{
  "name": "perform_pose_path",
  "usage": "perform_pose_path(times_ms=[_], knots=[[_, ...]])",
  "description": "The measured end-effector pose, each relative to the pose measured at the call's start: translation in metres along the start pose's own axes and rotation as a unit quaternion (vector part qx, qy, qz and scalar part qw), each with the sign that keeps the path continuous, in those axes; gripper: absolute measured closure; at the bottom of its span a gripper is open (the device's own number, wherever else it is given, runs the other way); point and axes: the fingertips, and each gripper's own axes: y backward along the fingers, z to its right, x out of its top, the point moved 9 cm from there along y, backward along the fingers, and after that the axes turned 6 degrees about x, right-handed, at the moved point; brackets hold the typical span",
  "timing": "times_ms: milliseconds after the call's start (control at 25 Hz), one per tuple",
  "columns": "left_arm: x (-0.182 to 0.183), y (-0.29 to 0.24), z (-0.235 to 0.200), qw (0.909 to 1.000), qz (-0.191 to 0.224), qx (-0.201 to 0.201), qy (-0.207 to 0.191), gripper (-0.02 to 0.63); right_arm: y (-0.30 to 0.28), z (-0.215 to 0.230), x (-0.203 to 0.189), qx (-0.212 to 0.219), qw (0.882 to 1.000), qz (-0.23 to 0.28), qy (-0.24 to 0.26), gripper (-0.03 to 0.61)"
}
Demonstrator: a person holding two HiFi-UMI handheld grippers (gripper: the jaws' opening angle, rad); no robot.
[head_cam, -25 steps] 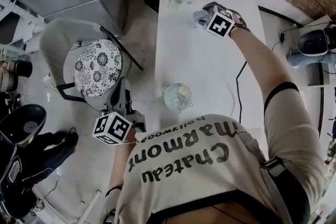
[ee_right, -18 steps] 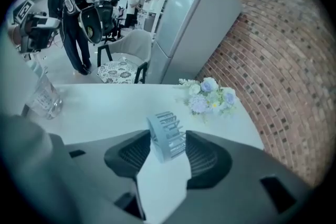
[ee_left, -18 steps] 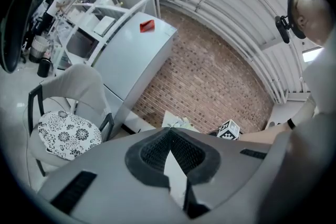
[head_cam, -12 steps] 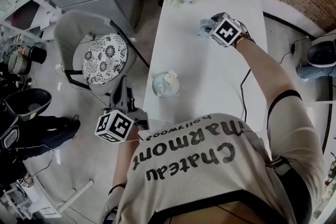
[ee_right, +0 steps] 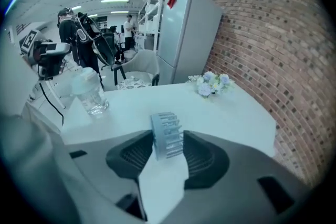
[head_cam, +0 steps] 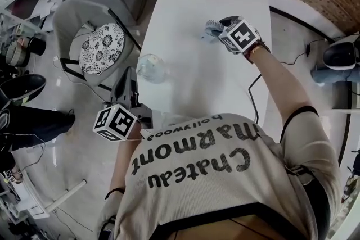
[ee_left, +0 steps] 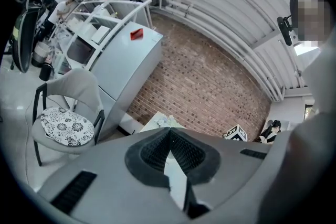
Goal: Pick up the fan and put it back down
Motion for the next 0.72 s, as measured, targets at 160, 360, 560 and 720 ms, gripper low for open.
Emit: perform_pose_path(times_ms=[160, 360, 560, 720], knots=[[-0.012, 0.014, 0.025, 1.0000, 0.002, -0.006, -0.006, 0.612, 0.024, -0.017, -0.019, 0.010, 0.999, 0.033, -0.026, 0.396], [-0.030, 0.032, 0.049, 0.9999, 0.005, -0.006, -0.007, 0.612, 0.049, -0.041, -0.041, 0.031, 0.997, 0.059, -0.041, 0.399], [-0.044, 0.051, 0.064, 0.9999, 0.010, -0.001, -0.008, 0.612, 0.071, -0.068, -0.048, 0.055, 0.994, 0.089, -0.039, 0.400], [-0.055, 0.068, 0.069, 0.9998, 0.015, 0.011, -0.006, 0.612, 0.080, -0.091, -0.048, 0.078, 0.990, 0.109, -0.035, 0.402]])
